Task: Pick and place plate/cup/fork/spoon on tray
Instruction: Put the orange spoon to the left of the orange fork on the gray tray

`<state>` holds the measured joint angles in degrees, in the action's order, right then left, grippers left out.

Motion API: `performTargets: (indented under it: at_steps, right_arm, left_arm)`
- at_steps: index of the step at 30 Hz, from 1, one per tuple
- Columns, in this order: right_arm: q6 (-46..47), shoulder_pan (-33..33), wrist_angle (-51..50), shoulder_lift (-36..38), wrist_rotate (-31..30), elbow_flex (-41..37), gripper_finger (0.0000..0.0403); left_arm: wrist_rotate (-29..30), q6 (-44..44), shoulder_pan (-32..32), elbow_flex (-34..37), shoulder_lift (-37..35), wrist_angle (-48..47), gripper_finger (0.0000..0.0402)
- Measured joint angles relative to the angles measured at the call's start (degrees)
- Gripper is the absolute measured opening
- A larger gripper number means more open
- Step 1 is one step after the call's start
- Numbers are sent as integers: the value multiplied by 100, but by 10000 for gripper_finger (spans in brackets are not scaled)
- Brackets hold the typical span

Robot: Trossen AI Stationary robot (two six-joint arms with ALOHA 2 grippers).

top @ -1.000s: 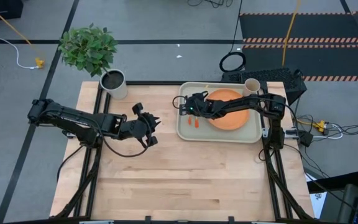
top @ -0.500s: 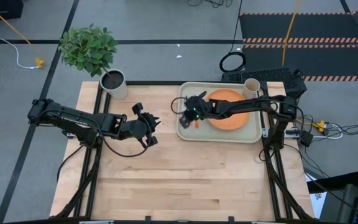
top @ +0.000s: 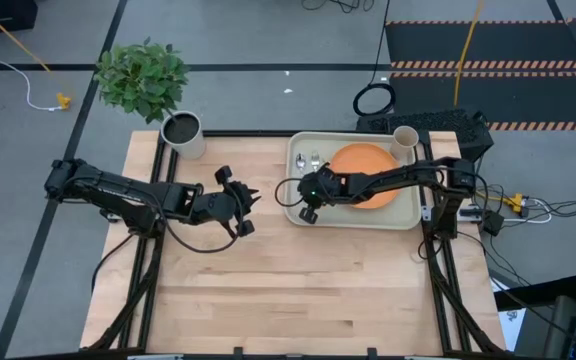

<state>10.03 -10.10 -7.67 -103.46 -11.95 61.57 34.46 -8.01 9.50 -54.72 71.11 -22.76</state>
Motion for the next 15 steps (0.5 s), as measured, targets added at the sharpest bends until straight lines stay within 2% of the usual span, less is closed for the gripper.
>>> performTargets:
  at_steps: [9, 15]
  right_arm:
    - [-27, -118, 1098, 0, 180, -502, 1]
    - [133, -119, 1398, 2, 172, -714, 0]
  left_arm:
    - [-7, 37, 0, 0, 0, 50, 76]
    - [-10, 37, 0, 0, 0, 92, 76]
